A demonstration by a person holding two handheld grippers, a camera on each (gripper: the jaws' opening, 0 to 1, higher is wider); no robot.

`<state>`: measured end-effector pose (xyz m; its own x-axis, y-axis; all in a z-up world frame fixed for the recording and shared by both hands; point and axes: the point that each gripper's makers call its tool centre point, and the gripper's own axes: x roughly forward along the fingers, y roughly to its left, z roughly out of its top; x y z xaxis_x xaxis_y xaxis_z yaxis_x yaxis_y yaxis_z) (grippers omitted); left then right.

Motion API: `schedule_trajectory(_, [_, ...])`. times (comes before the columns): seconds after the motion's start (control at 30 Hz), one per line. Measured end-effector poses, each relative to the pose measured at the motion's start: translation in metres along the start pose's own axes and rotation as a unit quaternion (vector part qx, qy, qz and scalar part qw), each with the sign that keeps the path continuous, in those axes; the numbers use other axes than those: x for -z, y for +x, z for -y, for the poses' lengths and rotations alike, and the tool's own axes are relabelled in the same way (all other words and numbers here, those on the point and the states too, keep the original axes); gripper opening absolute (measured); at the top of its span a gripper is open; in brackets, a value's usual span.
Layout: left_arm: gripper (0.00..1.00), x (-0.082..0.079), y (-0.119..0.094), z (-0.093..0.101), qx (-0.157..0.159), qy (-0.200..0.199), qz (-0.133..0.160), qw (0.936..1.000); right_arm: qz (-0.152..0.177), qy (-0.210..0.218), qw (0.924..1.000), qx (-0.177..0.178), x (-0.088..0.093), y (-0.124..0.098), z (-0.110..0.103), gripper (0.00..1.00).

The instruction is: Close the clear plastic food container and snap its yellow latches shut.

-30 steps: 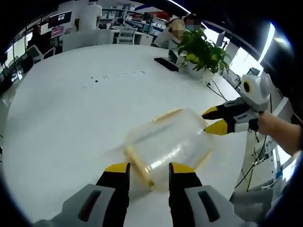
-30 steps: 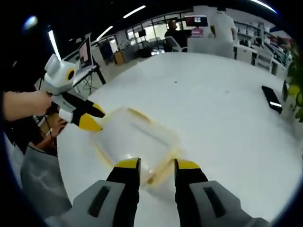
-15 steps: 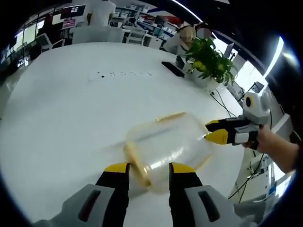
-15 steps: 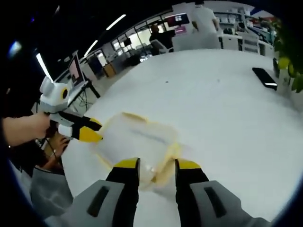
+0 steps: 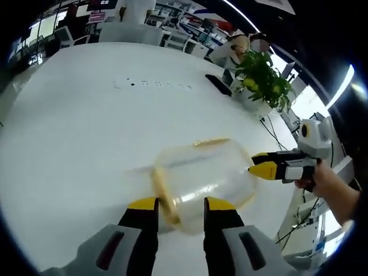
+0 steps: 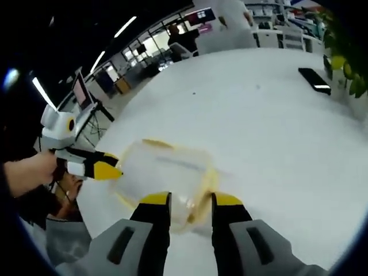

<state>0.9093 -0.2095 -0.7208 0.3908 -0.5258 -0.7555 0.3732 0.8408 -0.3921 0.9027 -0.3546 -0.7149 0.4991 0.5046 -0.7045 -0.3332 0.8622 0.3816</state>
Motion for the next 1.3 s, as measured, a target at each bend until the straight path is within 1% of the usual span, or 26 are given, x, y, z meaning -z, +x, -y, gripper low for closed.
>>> schedule_trajectory(0.07, [0.23, -0.001, 0.0, 0.001, -0.003, 0.016, -0.002, 0.9999, -0.004, 0.001, 1.0, 0.0, 0.001, 0.0, 0.0, 0.23])
schedule_trajectory(0.13, [0.22, 0.0, 0.0, 0.001, -0.004, 0.004, -0.002, 1.0, -0.007, 0.003, 1.0, 0.0, 0.001, -0.001, 0.0, 0.23])
schedule_trajectory(0.23, [0.21, 0.0, -0.001, 0.002, -0.008, 0.003, -0.005, 1.0, -0.008, 0.007, 0.9999, 0.004, 0.002, -0.001, -0.001, 0.22])
schedule_trajectory(0.3, [0.2, 0.0, 0.0, 0.002, -0.01, -0.008, -0.012, 0.9998, -0.007, 0.009, 0.9999, 0.008, 0.002, 0.0, -0.002, 0.21])
schedule_trajectory(0.33, [0.19, 0.0, 0.001, 0.002, -0.01, -0.014, -0.014, 0.9998, -0.008, 0.017, 0.9998, 0.007, 0.001, 0.001, -0.001, 0.21])
schedule_trajectory(0.37, [0.17, 0.0, 0.001, 0.004, 0.005, -0.02, -0.018, 0.9996, -0.004, 0.039, 0.9992, 0.006, 0.001, 0.001, -0.004, 0.2])
schedule_trajectory(0.4, [0.17, -0.003, -0.004, -0.001, -0.018, -0.025, -0.01, 0.9995, -0.003, 0.043, 0.9989, 0.017, 0.001, 0.0, -0.002, 0.2])
schedule_trajectory(0.43, [0.17, -0.002, -0.007, 0.002, -0.017, -0.016, -0.013, 0.9997, -0.009, 0.032, 0.9993, 0.017, 0.002, 0.0, -0.003, 0.2])
schedule_trajectory(0.5, [0.17, -0.003, -0.008, 0.001, -0.016, -0.033, -0.006, 0.9993, -0.01, 0.03, 0.9993, 0.021, 0.002, 0.0, -0.002, 0.19])
schedule_trajectory(0.53, [0.17, -0.003, -0.01, 0.002, -0.018, -0.027, -0.003, 0.9995, -0.011, 0.033, 0.9992, 0.018, 0.002, -0.001, 0.0, 0.2])
schedule_trajectory(0.73, [0.19, -0.006, -0.01, 0.001, -0.013, -0.03, -0.001, 0.9995, -0.001, 0.032, 0.9994, 0.015, 0.002, 0.0, 0.001, 0.21])
schedule_trajectory(0.87, [0.21, -0.008, -0.007, -0.001, 0.008, -0.04, 0.0, 0.9992, 0.002, 0.024, 0.9997, 0.003, 0.001, 0.0, 0.002, 0.24])
schedule_trajectory(0.93, [0.21, -0.008, -0.005, 0.0, 0.011, -0.03, 0.001, 0.9995, 0.005, 0.013, 0.9999, -0.001, 0.001, 0.001, 0.001, 0.24])
schedule_trajectory(1.0, [0.21, -0.012, -0.005, -0.001, 0.008, 0.003, 0.004, 1.0, 0.006, -0.009, 0.9999, 0.003, -0.001, 0.001, 0.0, 0.24])
schedule_trajectory(1.03, [0.2, -0.011, -0.005, -0.001, 0.007, 0.012, 0.003, 0.9999, 0.003, -0.017, 0.9999, 0.003, -0.001, 0.001, 0.0, 0.24])
schedule_trajectory(1.13, [0.19, -0.015, -0.007, 0.0, 0.01, 0.019, 0.005, 0.9998, -0.003, -0.046, 0.9989, 0.01, -0.004, -0.001, 0.001, 0.21])
schedule_trajectory(1.2, [0.2, -0.018, -0.009, 0.0, 0.011, 0.03, 0.005, 0.9995, -0.003, -0.054, 0.9985, 0.01, -0.007, -0.003, 0.0, 0.2])
schedule_trajectory(1.3, [0.23, -0.019, -0.013, 0.0, 0.016, 0.05, 0.0, 0.9986, -0.001, -0.059, 0.9983, 0.005, -0.011, -0.005, -0.001, 0.21])
